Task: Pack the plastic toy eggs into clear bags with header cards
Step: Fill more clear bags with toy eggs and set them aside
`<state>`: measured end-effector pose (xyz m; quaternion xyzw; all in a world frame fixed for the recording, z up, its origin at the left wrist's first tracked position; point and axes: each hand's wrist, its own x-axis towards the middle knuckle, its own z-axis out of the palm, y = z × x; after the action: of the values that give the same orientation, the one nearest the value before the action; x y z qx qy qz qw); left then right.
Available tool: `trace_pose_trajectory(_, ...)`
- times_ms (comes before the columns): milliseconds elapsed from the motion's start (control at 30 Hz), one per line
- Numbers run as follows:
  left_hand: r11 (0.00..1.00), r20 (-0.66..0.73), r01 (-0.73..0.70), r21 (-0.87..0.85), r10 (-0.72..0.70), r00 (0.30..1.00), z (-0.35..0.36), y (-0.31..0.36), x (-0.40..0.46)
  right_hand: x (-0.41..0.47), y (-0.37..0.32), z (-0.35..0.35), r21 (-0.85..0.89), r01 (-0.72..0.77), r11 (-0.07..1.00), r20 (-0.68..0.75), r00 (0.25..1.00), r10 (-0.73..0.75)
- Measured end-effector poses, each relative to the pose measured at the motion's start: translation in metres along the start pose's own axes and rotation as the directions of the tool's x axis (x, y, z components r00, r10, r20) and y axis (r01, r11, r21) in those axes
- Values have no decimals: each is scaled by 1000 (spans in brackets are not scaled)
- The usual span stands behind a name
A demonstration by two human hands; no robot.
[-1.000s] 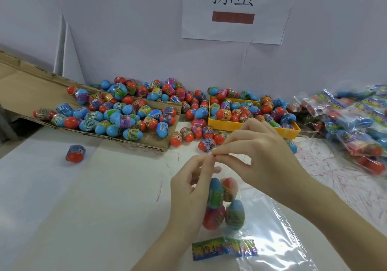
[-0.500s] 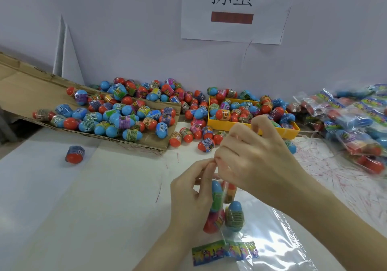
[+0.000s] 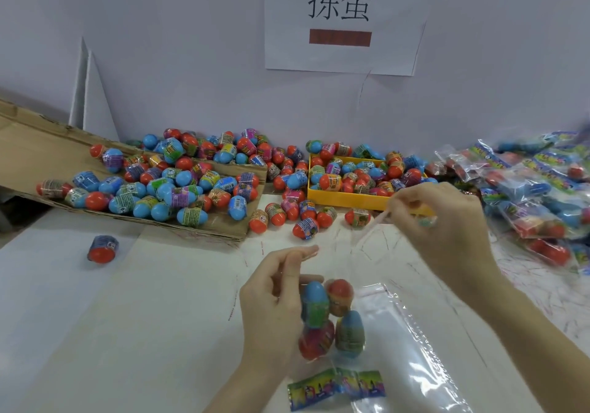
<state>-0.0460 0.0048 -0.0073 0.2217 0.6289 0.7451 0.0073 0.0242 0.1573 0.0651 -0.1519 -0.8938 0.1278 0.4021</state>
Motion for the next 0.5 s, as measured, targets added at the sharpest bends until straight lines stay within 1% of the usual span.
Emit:
trace_pose_trajectory(67,1000,0,19,-18,-19,1000,1,0,0,7,22,-15,167,-251,953,73,967,242)
trace_pose_trajectory(100,999,-1,33,-22,-33,999,1,0,0,10,36,-22,181,-345,921,83,938,336)
trace_pose_trajectory(133,998,-4,50,-28,-50,999,1,0,0,12,50,-29,138,-416,899,69,909,411)
trace_pose_trajectory(167,997,-10,66,-38,-67,998,2,0,1,14,66,-37,30,-455,890,27,890,454)
trace_pose_trajectory(200,996,-16,80,-47,-80,997,2,0,1,15,81,-46,-150,-462,874,0,884,468)
trace_pose_trajectory(233,994,-19,90,-55,-91,996,2,0,1,17,95,-54,-369,-412,833,21,893,451)
trace_pose_trajectory(267,993,-18,98,-60,-99,995,2,1,1,20,104,-61,-555,-314,771,110,890,442)
trace_pose_trajectory(300,993,-14,104,-63,-105,994,2,0,1,21,112,-67,-648,-210,732,230,862,451)
trace_pose_trajectory(333,992,-11,111,-62,-112,994,2,0,1,23,117,-72,-649,-148,746,354,809,469)
trace_pose_trajectory(367,991,-7,117,-59,-118,993,3,0,1,27,120,-77,-579,-153,801,463,746,478)
trace_pose_trajectory(400,992,-6,118,-52,-119,993,3,-1,0,29,119,-81,-481,-213,851,547,686,481)
trace_pose_trajectory(433,993,-8,114,-43,-114,993,3,-1,0,31,119,-84,-412,-270,870,593,646,481)
trace_pose_trajectory(467,994,-11,108,-33,-108,994,3,-1,1,32,117,-84,-418,-263,870,604,635,482)
trace_pose_trajectory(500,994,-12,106,-24,-106,994,3,-2,1,33,118,-83,-489,-221,844,585,634,505)
